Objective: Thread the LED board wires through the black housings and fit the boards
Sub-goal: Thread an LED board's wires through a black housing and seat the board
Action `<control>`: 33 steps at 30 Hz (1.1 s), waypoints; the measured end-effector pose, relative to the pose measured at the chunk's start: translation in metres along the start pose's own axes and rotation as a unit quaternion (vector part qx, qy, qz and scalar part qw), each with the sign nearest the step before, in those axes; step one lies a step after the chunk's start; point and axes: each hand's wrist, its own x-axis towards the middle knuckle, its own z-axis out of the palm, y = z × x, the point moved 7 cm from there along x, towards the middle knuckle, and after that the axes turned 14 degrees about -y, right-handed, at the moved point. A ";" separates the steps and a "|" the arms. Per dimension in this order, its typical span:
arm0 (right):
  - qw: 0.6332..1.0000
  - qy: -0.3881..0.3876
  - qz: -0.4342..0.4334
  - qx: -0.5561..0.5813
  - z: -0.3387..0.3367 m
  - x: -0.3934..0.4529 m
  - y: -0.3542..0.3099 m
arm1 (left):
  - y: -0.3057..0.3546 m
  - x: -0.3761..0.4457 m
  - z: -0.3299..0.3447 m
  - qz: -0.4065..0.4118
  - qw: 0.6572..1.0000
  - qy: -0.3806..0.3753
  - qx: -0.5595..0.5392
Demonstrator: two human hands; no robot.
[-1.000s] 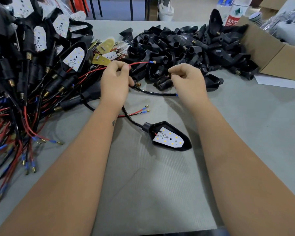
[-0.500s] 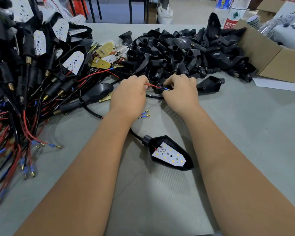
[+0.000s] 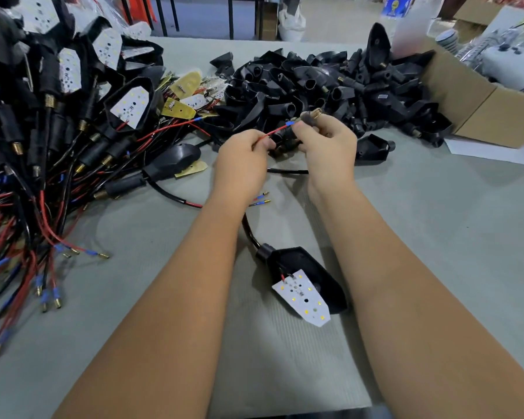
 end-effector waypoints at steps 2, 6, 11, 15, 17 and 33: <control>0.998 -0.004 0.009 0.054 0.000 0.001 0.001 | -0.004 0.000 -0.004 -0.013 1.000 0.018 -0.022; 0.971 -0.051 0.045 0.229 0.004 0.003 0.008 | -0.001 -0.002 -0.005 0.011 0.998 0.031 -0.060; 0.954 -0.115 0.069 0.268 0.026 -0.001 0.012 | -0.003 0.000 -0.003 0.010 0.999 0.014 -0.039; 0.962 -0.073 0.070 0.254 0.024 0.000 0.016 | 0.005 -0.004 0.000 0.012 0.992 0.031 0.122; 0.964 -0.047 0.071 0.250 0.023 0.000 0.019 | 0.008 -0.005 0.003 0.024 0.992 0.024 0.123; 0.942 -0.095 0.115 0.302 0.020 0.002 0.021 | -0.001 -0.004 -0.007 0.023 0.995 -0.002 -0.095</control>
